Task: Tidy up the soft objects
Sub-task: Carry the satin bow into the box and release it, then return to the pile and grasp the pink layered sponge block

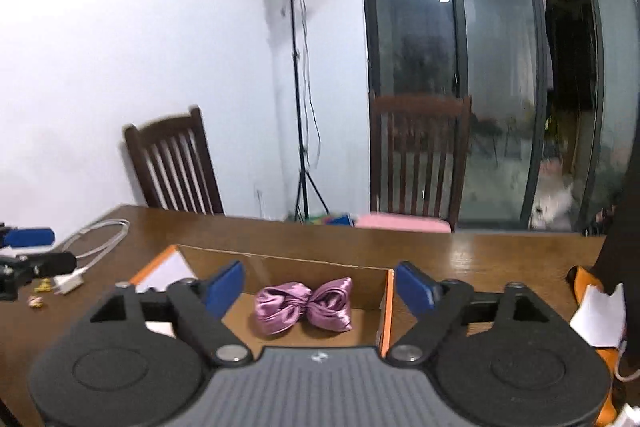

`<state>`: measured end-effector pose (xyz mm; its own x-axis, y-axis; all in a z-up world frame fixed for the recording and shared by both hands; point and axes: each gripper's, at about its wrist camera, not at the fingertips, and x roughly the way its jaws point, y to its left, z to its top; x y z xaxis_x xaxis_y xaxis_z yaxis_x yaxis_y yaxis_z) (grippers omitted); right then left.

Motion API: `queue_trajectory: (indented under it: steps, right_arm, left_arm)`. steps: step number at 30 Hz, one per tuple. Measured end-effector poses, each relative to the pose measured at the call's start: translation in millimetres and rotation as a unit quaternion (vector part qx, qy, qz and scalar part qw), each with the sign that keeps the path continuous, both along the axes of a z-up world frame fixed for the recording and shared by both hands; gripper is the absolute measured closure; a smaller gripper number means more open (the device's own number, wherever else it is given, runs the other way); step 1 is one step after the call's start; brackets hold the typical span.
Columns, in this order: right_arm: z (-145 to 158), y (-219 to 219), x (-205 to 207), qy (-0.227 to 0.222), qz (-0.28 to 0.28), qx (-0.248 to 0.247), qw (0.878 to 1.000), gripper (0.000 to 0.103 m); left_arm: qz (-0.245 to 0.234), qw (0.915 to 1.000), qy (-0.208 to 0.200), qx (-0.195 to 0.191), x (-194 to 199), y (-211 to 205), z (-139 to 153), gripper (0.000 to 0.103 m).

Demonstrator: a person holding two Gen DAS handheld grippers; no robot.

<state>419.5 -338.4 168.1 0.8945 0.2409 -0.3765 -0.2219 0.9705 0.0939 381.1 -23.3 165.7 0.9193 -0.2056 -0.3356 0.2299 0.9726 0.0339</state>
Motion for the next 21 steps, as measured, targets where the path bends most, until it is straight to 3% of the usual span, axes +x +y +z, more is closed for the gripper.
queue_trajectory:
  steps: [5,8,10,15,18,21]
  right_arm:
    - [-6,-4,-86,-0.045,0.020,0.008,0.999,0.014]
    - [-17,-2,-127,-0.057,0.025,0.008,0.998,0.013]
    - [-27,-1,-155,-0.066,0.023,0.017,0.997,0.005]
    - [-58,17,-211,-0.076,0.027,0.024,0.996,0.001]
    - [-81,26,-234,-0.056,0.033,0.042,0.997,0.001]
    - [-103,35,-246,-0.021,0.043,0.062,0.997,0.001]
  left_arm:
    - [-0.004,0.9977,-0.066,0.019,-80,-6,-10,0.000]
    - [-0.019,0.9965,-0.080,0.015,-121,-5,-25,0.000]
    - [-0.014,0.9963,-0.083,0.014,-145,-6,-38,0.000]
    - [0.026,0.9984,-0.051,-0.003,-185,1,-70,0.000]
    - [0.022,0.9994,-0.018,-0.020,-199,5,-84,0.000]
    - [0.026,0.9996,-0.008,0.001,-206,10,-98,0.000]
